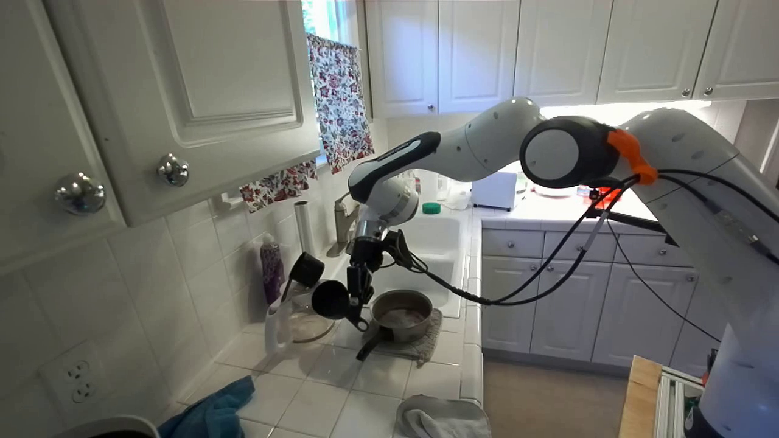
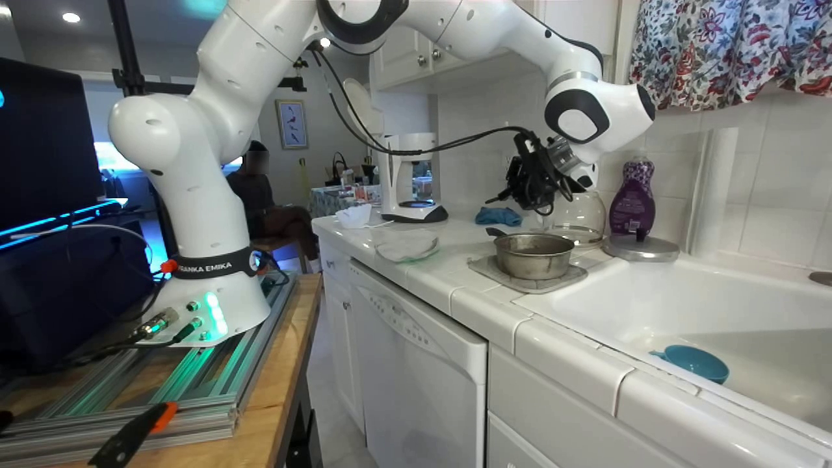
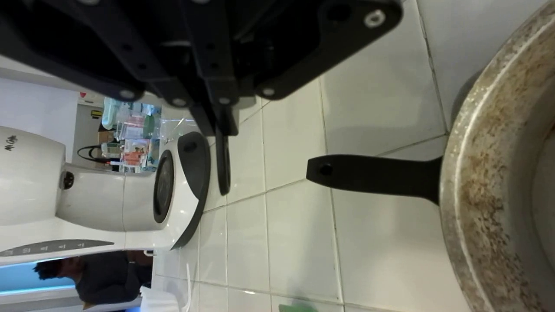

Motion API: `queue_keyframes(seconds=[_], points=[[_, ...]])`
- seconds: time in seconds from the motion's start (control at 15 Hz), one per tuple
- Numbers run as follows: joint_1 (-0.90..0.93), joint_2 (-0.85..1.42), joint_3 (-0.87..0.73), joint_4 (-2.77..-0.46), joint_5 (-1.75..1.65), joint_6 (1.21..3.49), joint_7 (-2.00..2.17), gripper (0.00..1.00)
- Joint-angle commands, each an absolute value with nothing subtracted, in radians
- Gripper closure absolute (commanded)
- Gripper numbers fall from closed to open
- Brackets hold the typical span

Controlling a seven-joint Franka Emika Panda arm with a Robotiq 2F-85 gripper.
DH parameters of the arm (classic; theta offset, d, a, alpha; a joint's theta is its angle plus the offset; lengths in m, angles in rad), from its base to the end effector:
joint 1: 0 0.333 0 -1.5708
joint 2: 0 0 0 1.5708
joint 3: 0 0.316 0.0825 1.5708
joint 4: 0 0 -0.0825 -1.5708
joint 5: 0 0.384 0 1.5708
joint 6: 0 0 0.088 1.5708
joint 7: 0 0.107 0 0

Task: Take the towel out of the small black pot and then spill the water in the pan into the sink then place the pot back

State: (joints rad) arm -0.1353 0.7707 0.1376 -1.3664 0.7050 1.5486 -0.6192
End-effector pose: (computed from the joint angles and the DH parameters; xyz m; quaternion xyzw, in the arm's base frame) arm 0.6781 0.0533 0.2602 -0.8674 -0.1778 0.1387 0.4437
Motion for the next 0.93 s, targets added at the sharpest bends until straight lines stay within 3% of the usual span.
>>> queue_keyframes(seconds=[0.0,0.87], points=[[-0.105,0.832,0.153,-1.303,0.714,1.554,-0.562,0.99],[-0.013,0.832,0.176,-1.359,0.681,1.726,-0.513,0.99]])
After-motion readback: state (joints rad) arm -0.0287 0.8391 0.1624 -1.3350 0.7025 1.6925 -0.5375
